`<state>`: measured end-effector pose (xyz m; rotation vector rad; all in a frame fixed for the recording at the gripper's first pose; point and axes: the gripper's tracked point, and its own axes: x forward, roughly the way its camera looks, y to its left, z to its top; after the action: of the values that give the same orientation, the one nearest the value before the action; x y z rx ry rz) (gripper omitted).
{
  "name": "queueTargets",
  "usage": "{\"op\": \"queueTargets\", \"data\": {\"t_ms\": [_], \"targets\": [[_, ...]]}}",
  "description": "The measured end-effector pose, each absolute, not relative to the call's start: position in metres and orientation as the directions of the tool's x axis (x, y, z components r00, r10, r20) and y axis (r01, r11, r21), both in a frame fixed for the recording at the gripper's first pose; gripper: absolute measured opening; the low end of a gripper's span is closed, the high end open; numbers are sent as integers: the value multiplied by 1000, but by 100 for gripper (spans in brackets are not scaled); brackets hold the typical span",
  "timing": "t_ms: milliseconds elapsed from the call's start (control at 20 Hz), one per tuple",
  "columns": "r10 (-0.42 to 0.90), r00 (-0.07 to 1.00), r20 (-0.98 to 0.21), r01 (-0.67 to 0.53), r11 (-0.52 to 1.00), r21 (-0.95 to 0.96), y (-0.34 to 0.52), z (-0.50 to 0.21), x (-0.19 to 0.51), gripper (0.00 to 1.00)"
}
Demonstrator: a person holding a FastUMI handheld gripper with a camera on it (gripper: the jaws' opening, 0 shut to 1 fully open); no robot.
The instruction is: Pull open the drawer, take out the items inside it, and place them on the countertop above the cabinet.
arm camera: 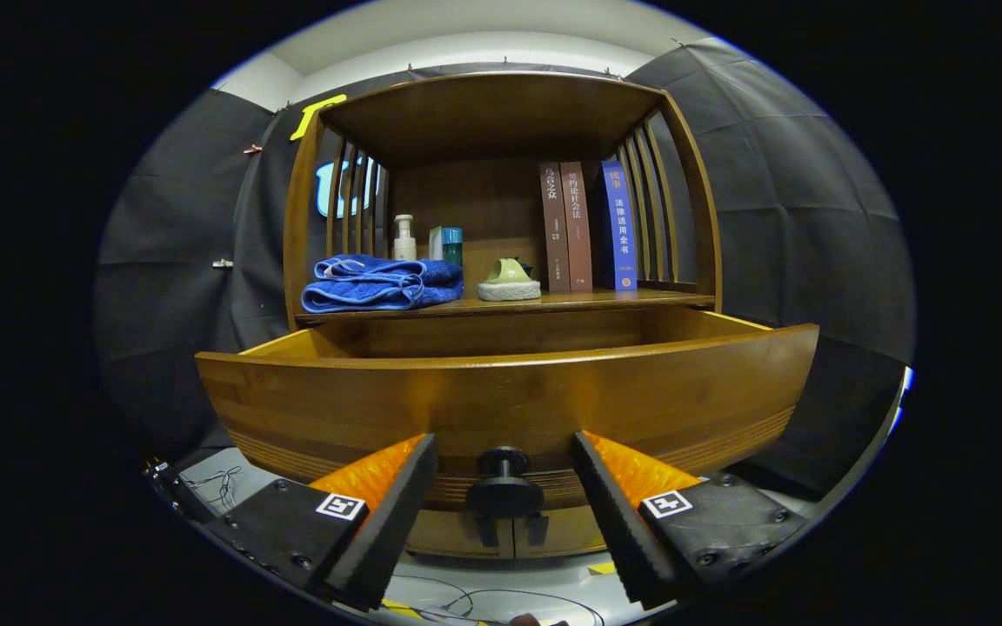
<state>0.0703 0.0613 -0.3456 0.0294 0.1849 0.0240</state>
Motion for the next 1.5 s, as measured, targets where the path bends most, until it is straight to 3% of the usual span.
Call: {"op": "queueTargets", "data": {"t_ms": [950, 1500], "targets": [[37, 977, -209, -26, 998, 57, 63, -355, 185, 100], [28, 980, -195, -22, 999, 31, 64, -359, 216, 99]]}}
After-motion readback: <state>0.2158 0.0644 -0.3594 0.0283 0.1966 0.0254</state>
